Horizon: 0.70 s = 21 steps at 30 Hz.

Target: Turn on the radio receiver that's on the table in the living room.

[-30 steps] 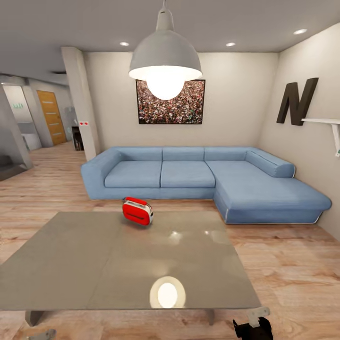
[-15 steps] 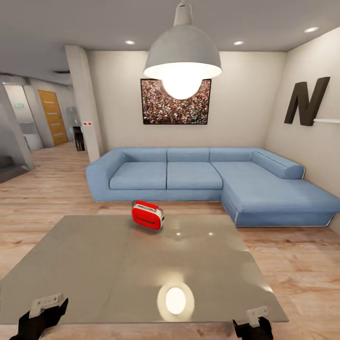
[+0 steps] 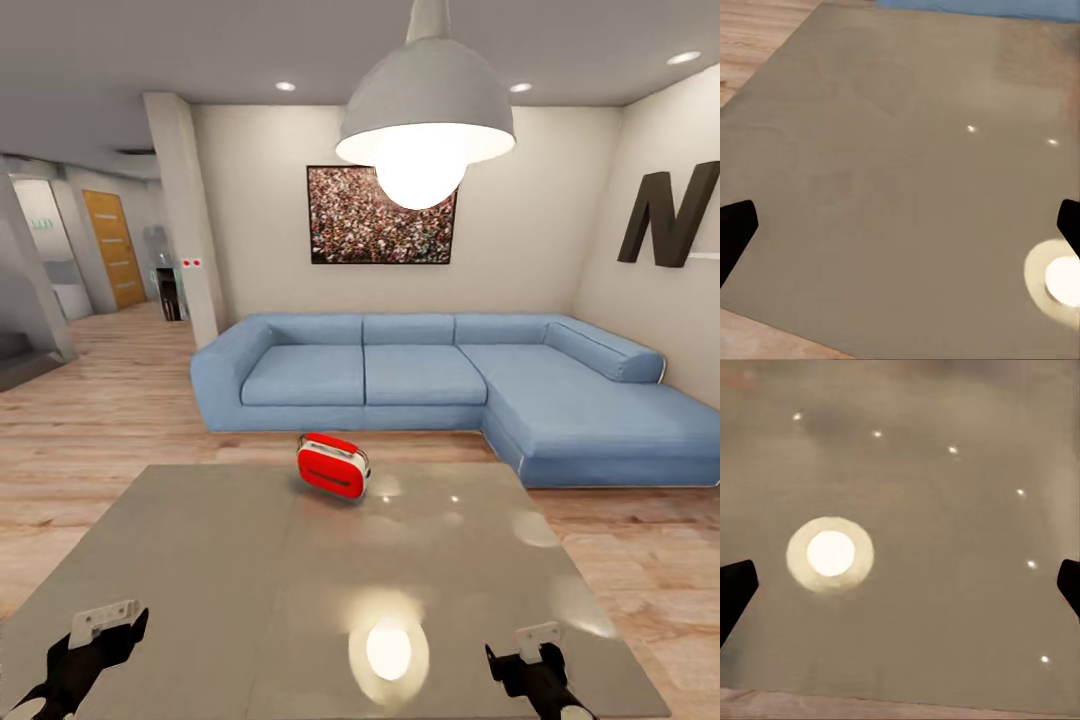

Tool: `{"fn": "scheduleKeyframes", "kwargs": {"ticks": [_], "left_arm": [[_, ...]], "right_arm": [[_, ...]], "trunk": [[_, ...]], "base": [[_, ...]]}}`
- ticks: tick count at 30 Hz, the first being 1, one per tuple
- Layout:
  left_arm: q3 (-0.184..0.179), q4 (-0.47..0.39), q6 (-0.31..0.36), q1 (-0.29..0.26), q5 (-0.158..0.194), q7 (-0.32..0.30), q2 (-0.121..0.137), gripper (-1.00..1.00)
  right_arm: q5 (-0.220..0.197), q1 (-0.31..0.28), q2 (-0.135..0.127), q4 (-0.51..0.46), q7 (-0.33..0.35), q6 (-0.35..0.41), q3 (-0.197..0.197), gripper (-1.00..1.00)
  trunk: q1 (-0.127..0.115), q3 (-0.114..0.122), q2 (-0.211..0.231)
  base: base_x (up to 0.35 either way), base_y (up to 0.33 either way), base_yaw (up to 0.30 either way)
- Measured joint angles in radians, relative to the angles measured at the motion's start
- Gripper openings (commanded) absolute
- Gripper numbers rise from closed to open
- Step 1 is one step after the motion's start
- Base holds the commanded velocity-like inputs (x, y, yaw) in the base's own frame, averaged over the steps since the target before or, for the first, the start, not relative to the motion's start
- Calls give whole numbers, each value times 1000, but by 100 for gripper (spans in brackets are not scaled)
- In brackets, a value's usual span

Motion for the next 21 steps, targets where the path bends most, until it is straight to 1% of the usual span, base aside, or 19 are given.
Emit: {"fn": "scheduleKeyframes", "kwargs": {"ticks": [5, 7, 10, 12, 14, 15, 17, 19, 21], "left_arm": [[0, 4, 0, 0, -2, 1, 2, 100], [1, 5, 0, 0, -2, 1, 1, 100], [0, 6, -1, 0, -2, 2, 0, 100], [0, 6, -1, 0, -2, 2, -2, 100], [0, 6, -1, 0, -1, 2, -3, 100], [0, 6, -1, -1, -1, 2, -4, 100], [0, 7, -2, 0, -1, 2, -5, 100], [0, 6, -2, 0, -1, 3, -5, 100], [0, 6, -2, 0, -1, 2, -4, 100]], "right_arm": [[0, -1, 12, -124, 0, 5, 1, 100], [0, -1, 13, -153, 0, 5, 1, 100], [2, -39, 14, -174, 0, 32, 1, 100], [10, -74, 14, -177, 1, 94, 1, 100], [24, -127, 14, -179, 6, 208, 0, 100], [28, -166, 14, -180, 8, 271, 0, 100], [28, -215, 14, -181, 8, 319, -1, 100], [25, -246, 14, -181, 6, 339, -1, 100], [24, -284, 13, -180, 3, 379, -3, 100]], "trunk": [[0, 0, 0], [0, 0, 0], [0, 0, 0], [0, 0, 0], [0, 0, 0], [0, 0, 0], [0, 0, 0], [0, 0, 0], [0, 0, 0]], "base": [[166, 238, 0], [144, 164, 0], [60, 60, 0], [26, 26, 0], [10, 10, 0], [4, 4, 0], [2, 2, 0], [1, 1, 0], [0, 0, 0]]}}
